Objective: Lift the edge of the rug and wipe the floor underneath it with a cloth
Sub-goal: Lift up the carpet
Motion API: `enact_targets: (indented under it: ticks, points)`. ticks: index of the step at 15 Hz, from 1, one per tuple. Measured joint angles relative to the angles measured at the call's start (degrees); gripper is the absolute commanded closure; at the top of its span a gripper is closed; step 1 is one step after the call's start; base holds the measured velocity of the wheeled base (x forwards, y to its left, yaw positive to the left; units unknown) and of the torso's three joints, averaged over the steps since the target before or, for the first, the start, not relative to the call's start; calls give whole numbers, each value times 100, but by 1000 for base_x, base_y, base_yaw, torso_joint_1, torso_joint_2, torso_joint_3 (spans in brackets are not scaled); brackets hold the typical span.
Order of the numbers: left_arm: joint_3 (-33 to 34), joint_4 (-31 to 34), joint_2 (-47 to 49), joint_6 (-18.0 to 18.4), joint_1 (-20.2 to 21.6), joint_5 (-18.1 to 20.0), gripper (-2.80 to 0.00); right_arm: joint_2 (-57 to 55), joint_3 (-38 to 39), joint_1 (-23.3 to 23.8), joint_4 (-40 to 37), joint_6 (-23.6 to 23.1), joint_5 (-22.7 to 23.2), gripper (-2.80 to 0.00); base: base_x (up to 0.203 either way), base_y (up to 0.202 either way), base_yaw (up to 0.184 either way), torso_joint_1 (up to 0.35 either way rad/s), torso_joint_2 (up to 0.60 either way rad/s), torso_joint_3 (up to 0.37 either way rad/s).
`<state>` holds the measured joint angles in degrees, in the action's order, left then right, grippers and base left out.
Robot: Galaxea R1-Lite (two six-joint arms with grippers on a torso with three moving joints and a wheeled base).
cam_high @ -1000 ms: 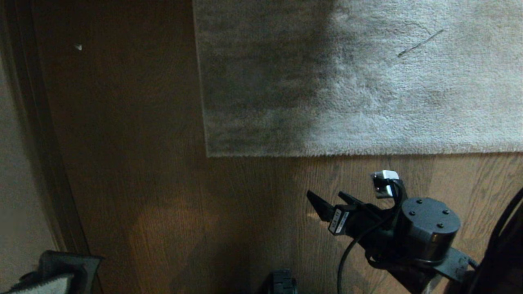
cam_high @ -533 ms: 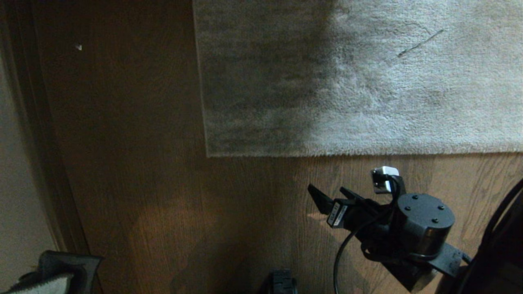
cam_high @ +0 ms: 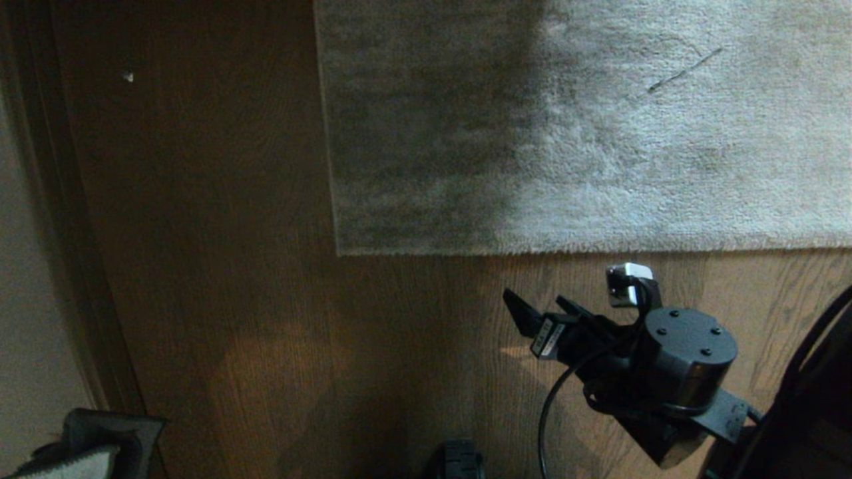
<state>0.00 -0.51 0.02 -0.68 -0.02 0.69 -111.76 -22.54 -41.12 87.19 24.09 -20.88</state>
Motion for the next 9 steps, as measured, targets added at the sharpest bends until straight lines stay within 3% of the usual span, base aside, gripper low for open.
enact_targets:
  ticks: [9]
  points:
    - [0,0,0,0,-2,2,0,-284,-635,112,0,9,-293,-280,0,0,0,0,0,0]
